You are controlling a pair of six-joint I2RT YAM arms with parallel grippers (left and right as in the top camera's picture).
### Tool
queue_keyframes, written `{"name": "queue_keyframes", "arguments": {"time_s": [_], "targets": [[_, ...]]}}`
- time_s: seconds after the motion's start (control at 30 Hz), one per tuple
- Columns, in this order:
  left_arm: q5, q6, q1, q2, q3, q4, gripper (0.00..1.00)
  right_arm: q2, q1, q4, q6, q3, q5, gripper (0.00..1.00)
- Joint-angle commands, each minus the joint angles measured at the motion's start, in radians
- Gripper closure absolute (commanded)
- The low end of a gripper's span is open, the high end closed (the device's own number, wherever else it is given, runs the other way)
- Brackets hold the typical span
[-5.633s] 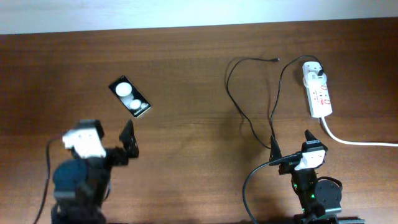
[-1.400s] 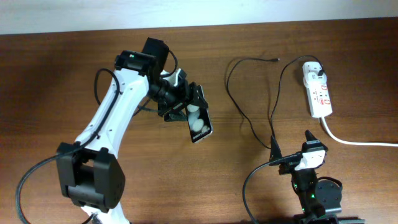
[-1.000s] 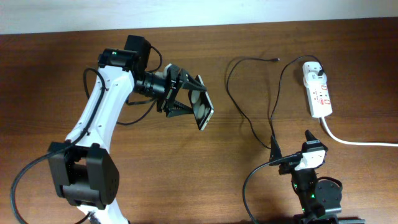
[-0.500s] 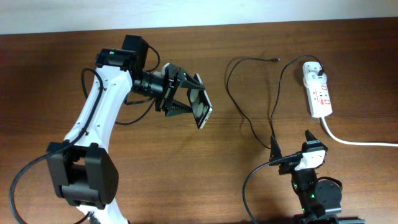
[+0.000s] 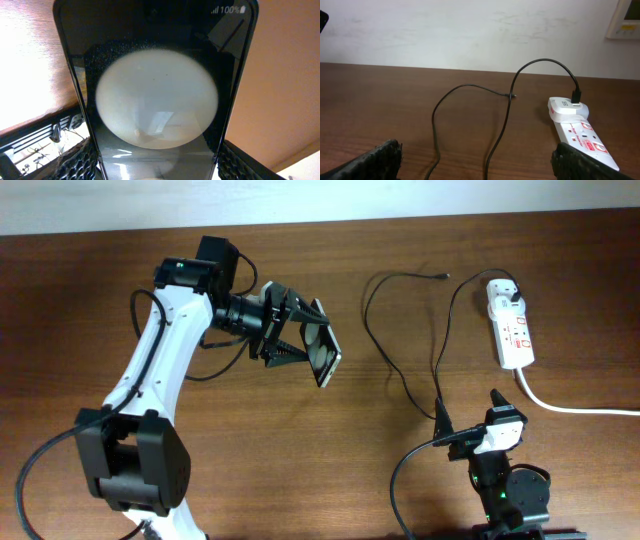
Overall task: Plug charger to phone and switch on socket
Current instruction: 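Move the right gripper toward the phone held by the left gripper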
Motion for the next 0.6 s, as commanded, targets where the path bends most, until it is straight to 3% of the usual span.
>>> {"name": "queue_keyframes", "arguments": {"time_s": [0.0,0.1,0.2,0.27,0.33,0.47,0.5,0.57], "targets": [[0.029,-0.006,0.004,0.005,-0.001,0.002,0.43,-0.006,0.006,-0.004,0.001,-0.005,0.002,0.01],[-0.013,-0.005,0.004,0.005,-0.001,0.003,0.43,-0.006,0.006,-0.001,0.088,-0.005,-0.044,0.01],[-0.028,-0.005,0.004,0.005,-0.001,0.008,0.43,-0.006,0.006,0.008,0.462,-0.005,-0.16,0.01],[-0.058,-0.006,0.004,0.005,-0.001,0.037,0.43,-0.006,0.006,0.024,0.663,-0.005,-0.354,0.01],[-0.076,-0.006,0.004,0.005,-0.001,0.04,0.43,-0.006,0.006,0.037,0.695,-0.005,-0.505,0.01],[-0.076,-0.006,0.004,0.005,-0.001,0.043,0.44,-0.006,0.006,0.075,0.761,-0.005,-0.546,0.01],[-0.076,-0.006,0.004,0.005,-0.001,0.043,0.44,-0.006,0.006,0.126,0.826,-0.005,-0.547,0.01],[-0.076,-0.006,0.004,0.005,-0.001,0.043,0.43,-0.006,0.006,0.32,0.814,-0.005,-0.582,0.01]]}}
